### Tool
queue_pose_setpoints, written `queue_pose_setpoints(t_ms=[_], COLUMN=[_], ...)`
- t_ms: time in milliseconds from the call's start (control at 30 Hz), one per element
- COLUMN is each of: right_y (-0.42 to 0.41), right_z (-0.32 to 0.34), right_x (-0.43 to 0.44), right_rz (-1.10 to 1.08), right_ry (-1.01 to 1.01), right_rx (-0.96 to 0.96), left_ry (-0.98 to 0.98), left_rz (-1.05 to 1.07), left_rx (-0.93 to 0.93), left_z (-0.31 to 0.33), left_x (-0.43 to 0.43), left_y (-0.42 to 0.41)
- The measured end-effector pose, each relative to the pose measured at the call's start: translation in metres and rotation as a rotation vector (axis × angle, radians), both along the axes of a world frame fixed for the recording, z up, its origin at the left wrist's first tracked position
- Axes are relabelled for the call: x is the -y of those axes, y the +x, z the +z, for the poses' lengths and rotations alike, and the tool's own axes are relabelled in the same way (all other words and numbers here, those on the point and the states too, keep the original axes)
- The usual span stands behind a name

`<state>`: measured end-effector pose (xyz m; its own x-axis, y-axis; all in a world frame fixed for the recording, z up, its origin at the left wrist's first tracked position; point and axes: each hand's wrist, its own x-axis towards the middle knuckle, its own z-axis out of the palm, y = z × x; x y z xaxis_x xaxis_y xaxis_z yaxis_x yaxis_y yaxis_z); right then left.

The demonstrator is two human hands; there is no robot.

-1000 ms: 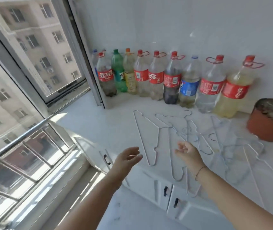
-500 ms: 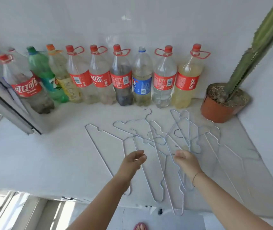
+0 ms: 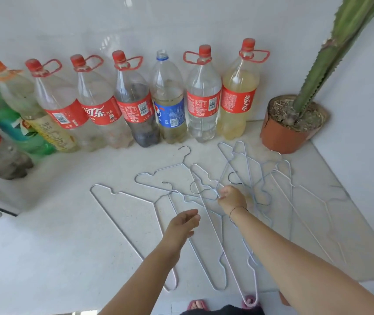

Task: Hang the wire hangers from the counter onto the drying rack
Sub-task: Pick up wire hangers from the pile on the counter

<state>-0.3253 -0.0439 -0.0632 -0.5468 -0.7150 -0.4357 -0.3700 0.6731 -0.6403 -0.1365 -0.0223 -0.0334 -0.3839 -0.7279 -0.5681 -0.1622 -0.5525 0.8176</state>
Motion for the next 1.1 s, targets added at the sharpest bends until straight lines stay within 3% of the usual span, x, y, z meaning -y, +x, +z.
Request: queue_pose_setpoints(t_ms=[300,467,667,767,933,1100], right_y=[-0.018,-0.032,-0.073,-0.110,-0.197,-0.223], right_z=[0.046,0.075,0.083,0.067,0.024,0.002], right_x=[-0.024,-0.052,-0.087,-0.109,-0.156,-0.166], right_rz=[-0.091,-0.019,0.017,-0.104,-0.333,-0.400], right_ry=[-0.329,-0.397,-0.430,-0.383,-0.137,0.005], right_rx=[0.266,0.497,0.626,0.487,-0.089,-0.199], left_ry=[0.039,-0.011,0.029,0.105,0.144,0.107], left_rz=[0.040,-0.038,-0.026,0.039,0.125,0.175], left_rx=[-0.121,-0.227,-0.235,-0.245,-0.230,-0.213], left_z=[0.016,0.038,0.042,0.042,0.038,0.040], left_x=[0.008,0.017,0.006,-0.004,-0.015,-0.023], left_y=[-0.057,-0.103,-0.142,-0.160,-0.176,-0.180])
